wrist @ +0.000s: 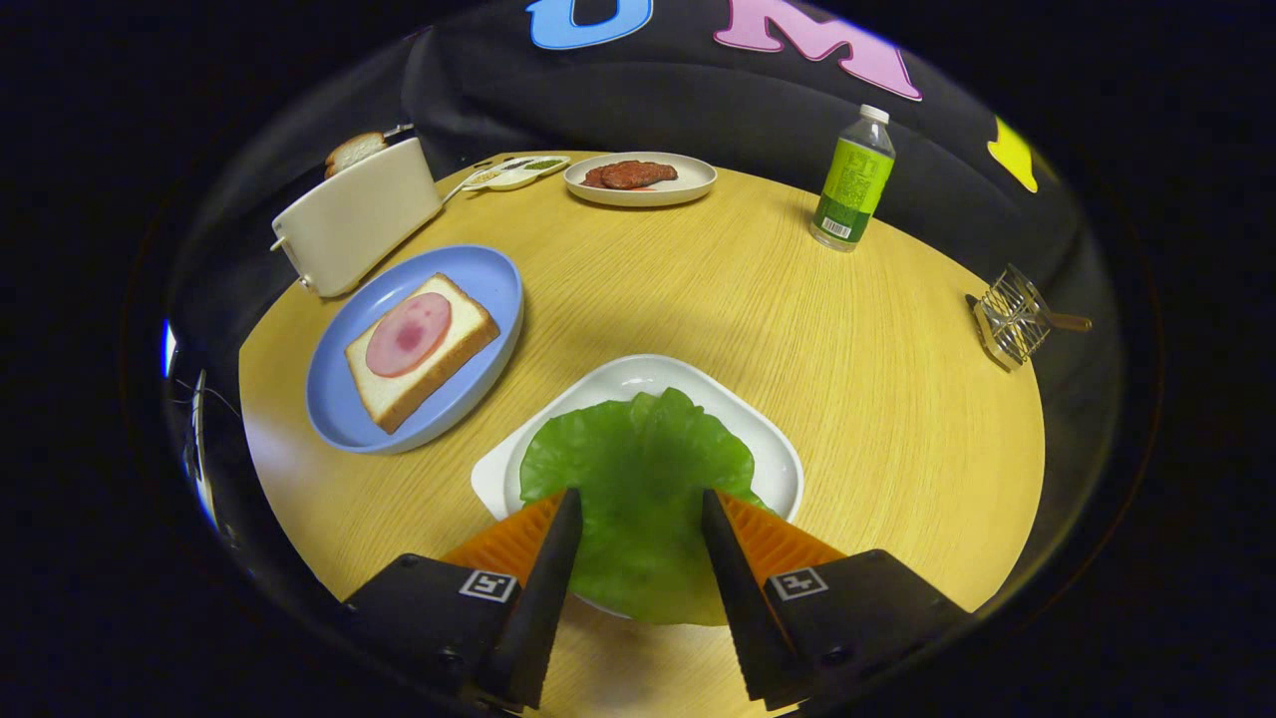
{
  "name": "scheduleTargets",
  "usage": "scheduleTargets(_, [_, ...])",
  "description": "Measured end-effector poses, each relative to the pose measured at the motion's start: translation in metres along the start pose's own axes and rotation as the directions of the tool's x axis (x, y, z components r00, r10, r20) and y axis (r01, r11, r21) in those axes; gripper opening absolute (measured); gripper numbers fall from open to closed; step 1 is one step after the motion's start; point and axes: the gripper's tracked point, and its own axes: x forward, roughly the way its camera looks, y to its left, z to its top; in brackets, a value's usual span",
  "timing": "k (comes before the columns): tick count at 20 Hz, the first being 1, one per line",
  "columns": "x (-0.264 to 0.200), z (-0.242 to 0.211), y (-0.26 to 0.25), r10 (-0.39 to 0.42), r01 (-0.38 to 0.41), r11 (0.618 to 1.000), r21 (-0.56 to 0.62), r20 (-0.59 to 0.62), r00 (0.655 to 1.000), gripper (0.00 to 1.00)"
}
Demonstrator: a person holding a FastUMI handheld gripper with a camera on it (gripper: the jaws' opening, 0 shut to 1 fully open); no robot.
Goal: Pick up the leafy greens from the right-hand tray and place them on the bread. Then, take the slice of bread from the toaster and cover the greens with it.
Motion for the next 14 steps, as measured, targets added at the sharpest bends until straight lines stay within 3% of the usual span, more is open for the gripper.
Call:
scheduleTargets(2, [0.004,-0.002,0.001,-0.006,0.006,1.000,-0.003,0.005,1.000,0.28])
scheduleTargets(4, [0.004,-0.001,0.003,0.003,-0.003,1.000,-0.014,0.003,1.000,0.27])
scheduleTargets(5, [0.005,-0.001,0.005,0.009,-0.009,1.000,-0.013,-0.001,1.000,0.13])
scheduleTargets(7, [0.004,-0.001,0.004,0.020,-0.020,1.000,-0.002,-0.010,1.000,0.06])
scheduleTargets(14, [-0.026,0.021,-0.003,0.010,-0.012,0.996,0.083,0.024,1.000,0.06])
